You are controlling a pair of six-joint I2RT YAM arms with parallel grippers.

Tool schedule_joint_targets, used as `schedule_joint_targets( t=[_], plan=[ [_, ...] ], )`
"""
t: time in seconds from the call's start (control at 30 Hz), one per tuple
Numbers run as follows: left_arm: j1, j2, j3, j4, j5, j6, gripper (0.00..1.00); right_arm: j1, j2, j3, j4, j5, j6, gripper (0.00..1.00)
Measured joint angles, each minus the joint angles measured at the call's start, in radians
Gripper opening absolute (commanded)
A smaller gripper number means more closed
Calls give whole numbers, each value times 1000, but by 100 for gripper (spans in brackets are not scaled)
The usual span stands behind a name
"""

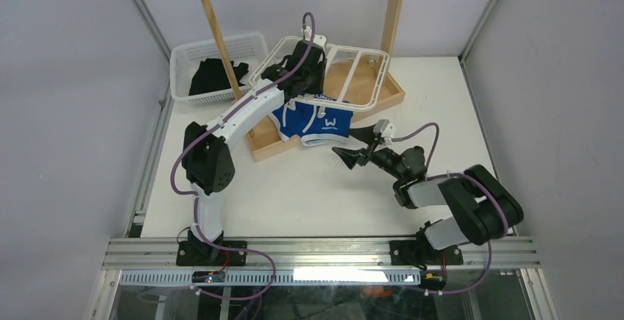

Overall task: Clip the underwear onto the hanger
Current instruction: Clamp the underwear onto the hanger.

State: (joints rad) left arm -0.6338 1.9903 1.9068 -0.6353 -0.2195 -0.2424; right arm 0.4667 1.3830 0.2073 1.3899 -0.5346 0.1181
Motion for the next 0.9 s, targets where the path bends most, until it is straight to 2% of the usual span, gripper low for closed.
schedule_joint_targets(
  t=[0.2, 0.4, 0.63, 0.9],
  plan=[
    [0, -3, -39, 34, -42, -22, 0, 72, 188, 146, 104, 72, -68, 73],
    [0, -3, -102, 52, -72, -56, 0, 85, 262, 211, 121, 117, -109, 73],
    [0, -11, -121, 81, -92, -81, 0, 129, 331, 260, 124, 212, -152, 73],
    [1, -31, -135, 107, -95, -102, 0, 134, 379, 304, 124, 241, -162, 72]
  ],
)
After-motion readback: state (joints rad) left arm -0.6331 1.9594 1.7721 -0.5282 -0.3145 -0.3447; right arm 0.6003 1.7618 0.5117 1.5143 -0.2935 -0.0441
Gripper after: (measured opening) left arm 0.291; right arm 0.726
